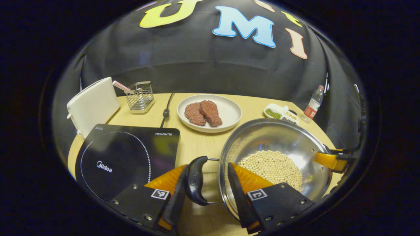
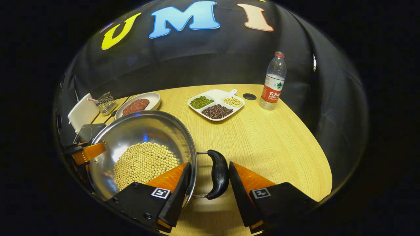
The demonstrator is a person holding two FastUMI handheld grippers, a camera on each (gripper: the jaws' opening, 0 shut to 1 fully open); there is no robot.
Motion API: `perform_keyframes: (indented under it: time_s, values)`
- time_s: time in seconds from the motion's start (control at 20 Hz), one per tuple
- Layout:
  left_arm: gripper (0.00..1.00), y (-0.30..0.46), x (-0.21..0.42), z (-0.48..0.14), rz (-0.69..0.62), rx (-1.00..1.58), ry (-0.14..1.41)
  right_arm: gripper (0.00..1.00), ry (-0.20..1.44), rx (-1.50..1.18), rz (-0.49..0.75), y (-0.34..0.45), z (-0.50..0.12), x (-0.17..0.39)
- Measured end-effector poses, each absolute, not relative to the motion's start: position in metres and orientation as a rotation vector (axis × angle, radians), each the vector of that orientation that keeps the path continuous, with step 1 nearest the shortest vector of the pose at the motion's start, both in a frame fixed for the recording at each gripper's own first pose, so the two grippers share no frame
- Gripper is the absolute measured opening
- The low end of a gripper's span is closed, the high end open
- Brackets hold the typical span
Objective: First push the handle of the pot to place it horizontally, then grasp the pot with both hands and set it on the induction cooktop.
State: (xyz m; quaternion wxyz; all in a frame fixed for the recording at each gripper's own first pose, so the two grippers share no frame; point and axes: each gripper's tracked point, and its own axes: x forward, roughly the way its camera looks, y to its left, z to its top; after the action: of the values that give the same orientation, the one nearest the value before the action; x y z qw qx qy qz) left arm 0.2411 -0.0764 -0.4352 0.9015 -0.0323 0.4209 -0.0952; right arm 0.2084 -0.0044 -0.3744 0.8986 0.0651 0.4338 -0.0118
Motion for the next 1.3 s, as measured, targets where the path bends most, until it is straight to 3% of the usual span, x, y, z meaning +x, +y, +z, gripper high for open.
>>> perform_keyframes:
  time_s: [0.05, 0.15, 0.2, 0.25, 0.35, 0.4, 0.65, 1.0, 1.3]
  values:
    - [0.63, -0.077, 0.244, -0.437, -0.196, -0.073, 0.864, 0.65, 0.895, 0.137, -0.026, -0.005, -0.375, 0.210]
    - [0.66, -0.076, 0.241, -0.435, -0.193, -0.073, 0.866, 0.64, 0.895, 0.141, -0.025, -0.005, -0.374, 0.210]
    - [0.61, -0.077, 0.240, -0.435, -0.195, -0.070, 0.866, 0.60, 0.893, 0.141, -0.027, -0.005, -0.372, 0.209]
    - [0.67, -0.076, 0.241, -0.434, -0.199, -0.063, 0.869, 0.58, 0.890, 0.138, -0.025, -0.004, -0.375, 0.211]
    - [0.61, -0.077, 0.245, -0.431, -0.202, -0.059, 0.851, 0.51, 0.885, 0.124, -0.027, -0.004, -0.373, 0.212]
    - [0.55, -0.077, 0.246, -0.426, -0.197, -0.069, 0.833, 0.51, 0.884, 0.117, -0.028, -0.004, -0.371, 0.210]
    - [0.56, -0.080, 0.237, -0.423, -0.196, -0.093, 0.848, 0.54, 0.884, 0.107, -0.035, -0.008, -0.360, 0.205]
    - [0.59, -0.063, 0.237, -0.387, -0.193, -0.084, 0.805, 0.51, 0.853, 0.115, -0.035, 0.004, -0.327, 0.201]
    - [0.56, -0.024, 0.235, -0.363, -0.159, -0.089, 0.782, 0.54, 0.822, 0.127, -0.009, 0.040, -0.307, 0.201]
